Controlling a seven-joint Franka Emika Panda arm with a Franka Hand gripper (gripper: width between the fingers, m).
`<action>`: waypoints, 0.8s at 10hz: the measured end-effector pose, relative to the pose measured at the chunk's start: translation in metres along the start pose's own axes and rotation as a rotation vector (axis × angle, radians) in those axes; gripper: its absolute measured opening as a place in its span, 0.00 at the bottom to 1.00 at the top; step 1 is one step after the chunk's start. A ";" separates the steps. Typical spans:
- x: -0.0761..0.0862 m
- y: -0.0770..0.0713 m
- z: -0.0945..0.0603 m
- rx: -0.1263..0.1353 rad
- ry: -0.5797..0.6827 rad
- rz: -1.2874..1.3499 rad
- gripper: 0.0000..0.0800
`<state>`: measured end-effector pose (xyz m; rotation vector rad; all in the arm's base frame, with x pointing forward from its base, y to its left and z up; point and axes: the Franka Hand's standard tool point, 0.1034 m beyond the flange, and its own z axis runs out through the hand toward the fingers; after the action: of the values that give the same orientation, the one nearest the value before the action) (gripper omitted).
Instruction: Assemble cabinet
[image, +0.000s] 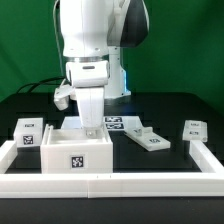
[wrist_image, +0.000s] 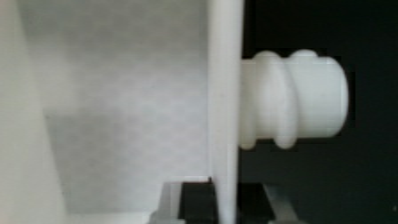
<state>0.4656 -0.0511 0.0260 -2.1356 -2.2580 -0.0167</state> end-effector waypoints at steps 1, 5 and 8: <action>0.006 0.002 0.000 -0.001 0.003 0.013 0.04; 0.050 0.017 0.001 -0.021 0.024 0.062 0.04; 0.089 0.033 0.002 -0.031 0.037 0.079 0.04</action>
Offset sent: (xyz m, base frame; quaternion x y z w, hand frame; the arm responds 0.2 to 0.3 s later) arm 0.0132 0.0448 -0.0130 -0.0030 0.0074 0.0002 1.0000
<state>0.4936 0.0393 0.0261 -2.2187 -2.1665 -0.0887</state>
